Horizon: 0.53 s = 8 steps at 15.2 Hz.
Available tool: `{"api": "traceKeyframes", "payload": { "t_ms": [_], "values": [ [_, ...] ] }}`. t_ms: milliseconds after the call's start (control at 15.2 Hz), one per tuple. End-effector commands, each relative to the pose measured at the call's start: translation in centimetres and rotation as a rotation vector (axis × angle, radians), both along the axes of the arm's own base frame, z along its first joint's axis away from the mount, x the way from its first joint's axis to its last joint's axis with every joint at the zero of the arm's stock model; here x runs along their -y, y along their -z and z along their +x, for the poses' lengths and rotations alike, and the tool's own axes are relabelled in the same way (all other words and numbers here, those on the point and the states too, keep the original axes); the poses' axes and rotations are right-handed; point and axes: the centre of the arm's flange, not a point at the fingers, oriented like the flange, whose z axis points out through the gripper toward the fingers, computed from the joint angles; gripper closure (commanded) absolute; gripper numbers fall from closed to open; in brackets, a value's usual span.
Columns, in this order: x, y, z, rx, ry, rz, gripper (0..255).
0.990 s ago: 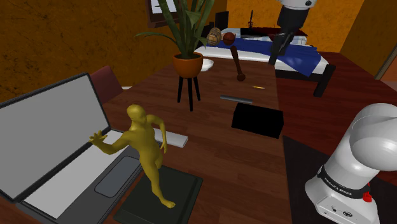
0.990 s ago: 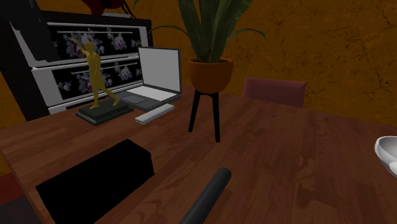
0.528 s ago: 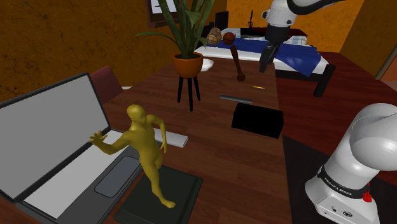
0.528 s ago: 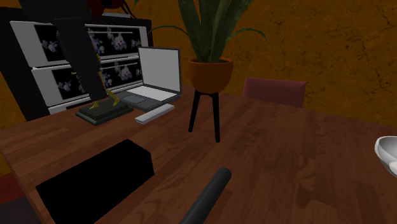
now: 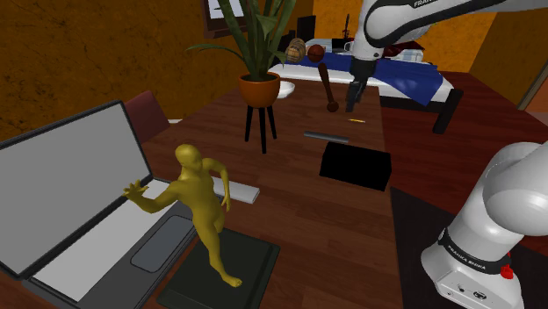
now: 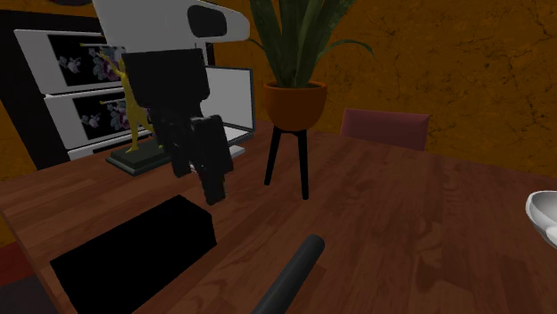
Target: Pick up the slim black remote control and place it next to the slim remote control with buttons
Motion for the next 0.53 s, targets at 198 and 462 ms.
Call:
{"api": "traceKeyframes", "payload": {
  "t_ms": [198,462],
  "values": [
    [3.5,4.9,4.0,-0.031,-0.050,0.033,0],
    [5.8,8.9,7.3,-0.057,-0.089,0.059,0]
  ]
}}
